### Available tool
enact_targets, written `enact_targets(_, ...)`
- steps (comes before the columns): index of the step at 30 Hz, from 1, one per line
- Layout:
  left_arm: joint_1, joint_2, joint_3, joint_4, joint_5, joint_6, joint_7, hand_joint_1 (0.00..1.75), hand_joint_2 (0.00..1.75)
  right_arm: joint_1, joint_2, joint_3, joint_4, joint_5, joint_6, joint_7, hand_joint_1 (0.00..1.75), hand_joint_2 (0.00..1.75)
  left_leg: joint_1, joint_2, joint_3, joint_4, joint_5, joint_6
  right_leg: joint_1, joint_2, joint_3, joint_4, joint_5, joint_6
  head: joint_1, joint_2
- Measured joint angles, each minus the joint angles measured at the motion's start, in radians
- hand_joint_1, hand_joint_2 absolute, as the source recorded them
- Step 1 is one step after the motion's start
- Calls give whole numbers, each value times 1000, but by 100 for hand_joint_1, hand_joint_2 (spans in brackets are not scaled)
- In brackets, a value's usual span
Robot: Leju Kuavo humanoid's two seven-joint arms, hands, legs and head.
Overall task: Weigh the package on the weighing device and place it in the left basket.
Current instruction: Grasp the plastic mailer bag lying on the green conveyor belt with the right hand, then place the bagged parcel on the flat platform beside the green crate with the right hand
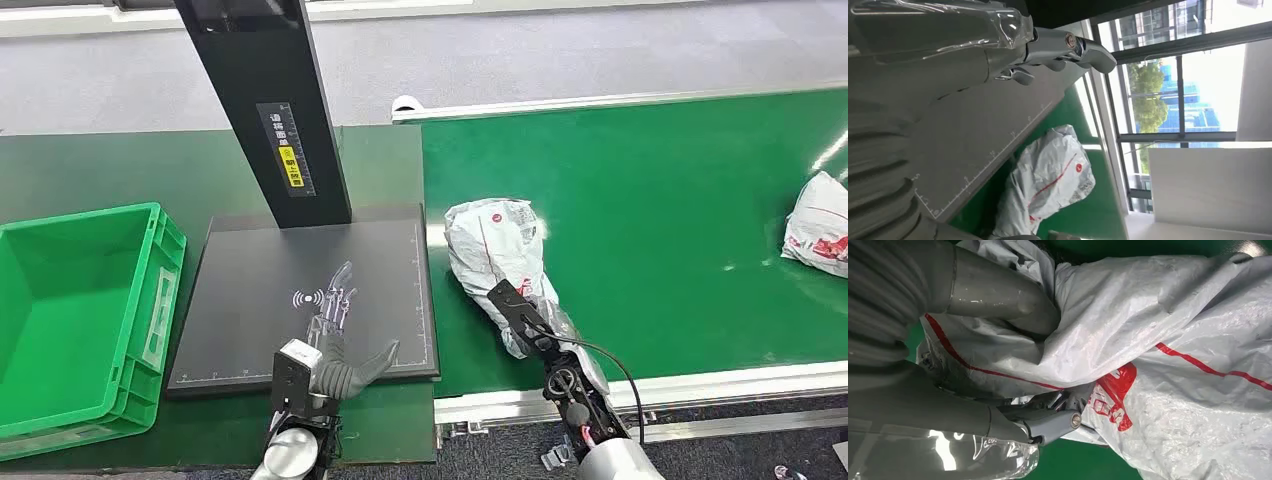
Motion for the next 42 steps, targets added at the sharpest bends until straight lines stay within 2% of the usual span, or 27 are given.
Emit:
enact_targets(2, 8, 1, 1, -5, 0, 7, -2, 0, 175, 35, -4, 1, -73, 17, -61, -8, 175, 175, 0, -1, -1, 0, 0, 0, 0, -1, -1, 0, 0, 0, 0, 0)
enact_targets(4, 29, 5, 4, -22, -1, 20, -6, 0, 175, 107, -13, 5, -259, 56, -143, 3, 175, 175, 0, -2, -4, 0, 0, 0, 0, -2, -3, 0, 0, 0, 0, 0)
enact_targets(5, 42, 6, 9, -33, -1, 24, -9, 0, 175, 141, -19, 8, -369, 76, -151, 20, 175, 175, 0, -2, -6, 0, 0, 0, 0, -2, -4, 0, 0, 0, 0, 0)
enact_targets(8, 66, 8, 31, -62, 0, 31, -12, 0, 175, 212, -32, 32, -631, 109, -90, 51, 175, 175, 0, 1, -8, 0, -1, 0, 0, 1, -7, 0, 0, 0, 0, 0)
enact_targets(12, 69, 5, 65, -77, 11, 55, -15, 0, 175, 249, -30, 107, -769, 137, -70, 53, 175, 175, 0, 2, -7, 0, -1, -1, 0, 1, -8, 0, 0, 0, 0, 0)
enact_targets(17, 71, -3, 108, -95, 8, 159, -31, 0, 175, 258, -5, 187, -826, 107, -79, 36, 175, 175, 1, 2, -7, -1, 0, -1, 0, 2, -7, 1, 0, -1, 0, 0)
enact_targets(21, 69, -5, 136, -107, 35, 216, -45, 0, 175, 239, 35, 270, -838, 106, -42, 42, 175, 175, 1, 2, -7, -1, 1, -1, 0, 1, -7, 1, 1, -1, 0, 0)
enact_targets(23, 64, -9, 144, -107, 59, 229, -52, 0, 175, 216, 57, 306, -827, 73, 7, 43, 175, 175, 1, 2, -8, -1, 1, -2, 0, 1, -8, 1, 1, -1, 0, 0)
enact_targets(27, 28, -21, 151, -94, 107, 250, -53, 0, 175, 150, 109, 375, -719, -90, 160, -5, 175, 175, 1, 1, -7, -1, 2, -1, 0, 1, -7, 1, 1, -1, 0, 0)
enact_targets(33, 0, -28, 181, -88, 156, 247, -34, 0, 175, 76, 160, 465, -541, -169, 206, -44, 175, 175, 1, 1, -8, -1, 2, -1, 0, 0, -7, 1, 1, -1, 0, 0)
enact_targets(34, 0, -28, 189, -88, 159, 247, -33, 0, 175, 68, 163, 475, -524, -173, 209, -44, 138, 175, 1, 1, -8, -1, 2, -1, 0, 0, -8, 1, 1, -1, 0, 0)
enact_targets(37, -1, -28, 214, -91, 160, 251, -34, 0, 175, 52, 166, 498, -489, -180, 216, -38, 7, 175, 0, 1, -8, -1, 2, -1, 0, 0, -8, 1, 1, -1, 0, 0)
enact_targets(38, -1, -28, 221, -93, 159, 251, -35, 0, 175, 47, 166, 505, -480, -177, 214, -30, 0, 175, 0, 1, -8, -1, 2, -1, 0, 0, -8, 1, 1, -1, 0, 0)
enact_targets(42, 0, -27, 245, -116, 151, 246, -42, 0, 175, 32, 166, 527, -446, -140, 178, 11, 0, 175, 0, 1, -8, -1, 2, -1, 0, 0, -8, 1, 1, -1, 0, 0)
